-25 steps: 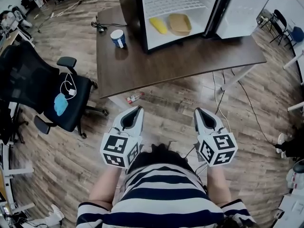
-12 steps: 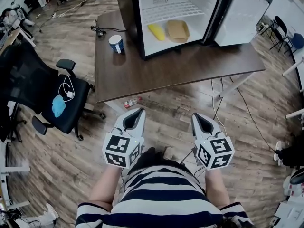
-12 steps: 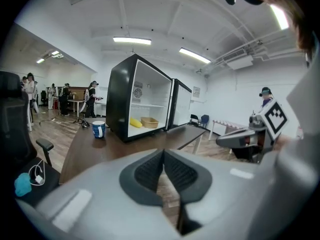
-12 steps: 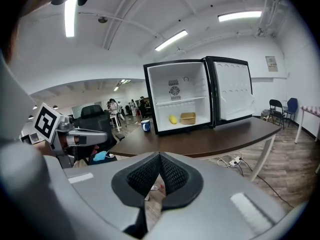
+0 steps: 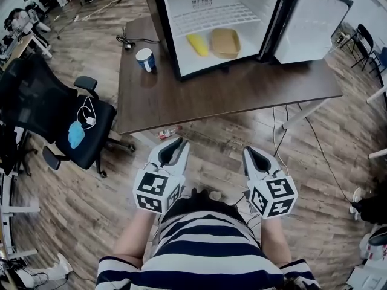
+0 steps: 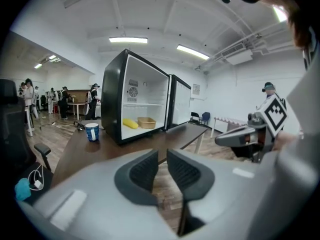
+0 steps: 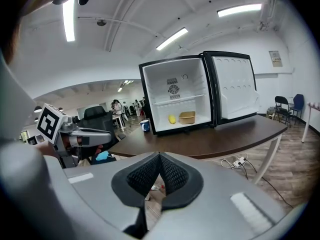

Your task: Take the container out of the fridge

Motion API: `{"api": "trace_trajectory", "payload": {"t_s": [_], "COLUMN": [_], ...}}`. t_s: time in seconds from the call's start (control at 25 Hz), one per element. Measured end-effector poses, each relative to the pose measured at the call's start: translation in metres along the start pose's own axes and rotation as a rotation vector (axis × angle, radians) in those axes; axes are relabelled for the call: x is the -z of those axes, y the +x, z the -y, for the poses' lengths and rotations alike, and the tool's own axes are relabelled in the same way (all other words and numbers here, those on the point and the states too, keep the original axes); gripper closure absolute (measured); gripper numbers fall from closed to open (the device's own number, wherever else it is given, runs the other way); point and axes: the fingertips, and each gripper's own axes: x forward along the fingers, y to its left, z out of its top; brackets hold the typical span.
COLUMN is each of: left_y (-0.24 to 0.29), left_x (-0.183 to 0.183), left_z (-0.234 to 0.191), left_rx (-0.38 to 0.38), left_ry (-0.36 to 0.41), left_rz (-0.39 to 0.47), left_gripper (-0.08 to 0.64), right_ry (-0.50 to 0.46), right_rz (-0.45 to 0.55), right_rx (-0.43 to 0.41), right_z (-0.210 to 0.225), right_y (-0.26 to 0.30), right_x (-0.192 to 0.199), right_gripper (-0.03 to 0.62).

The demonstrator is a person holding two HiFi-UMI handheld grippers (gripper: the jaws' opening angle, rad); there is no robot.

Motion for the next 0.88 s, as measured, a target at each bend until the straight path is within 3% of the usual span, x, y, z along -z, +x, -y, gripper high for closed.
{"api": "trace_trajectory", "payload": {"t_s": [0.56,0.88], "left_y": [0.044,0.082], "left_x": [-0.006,-0.016], "left_z": [0.028,0.025], "left_rx": [0.022,0.065], "left_ry": [0.047,0.116], "left_rz": [-0.018,-0.034], "left_gripper": [0.56,0.56], "right_ry": [-0.012,-0.003], "right_rz": [-0.017,-0.021], "right_rx": [-0.051,-0.026], "right_z": [0.03,0.05], "right_y": [0.01,0.028], "right_x": [0.005,0.001], "right_gripper": [0.594,0.594]}}
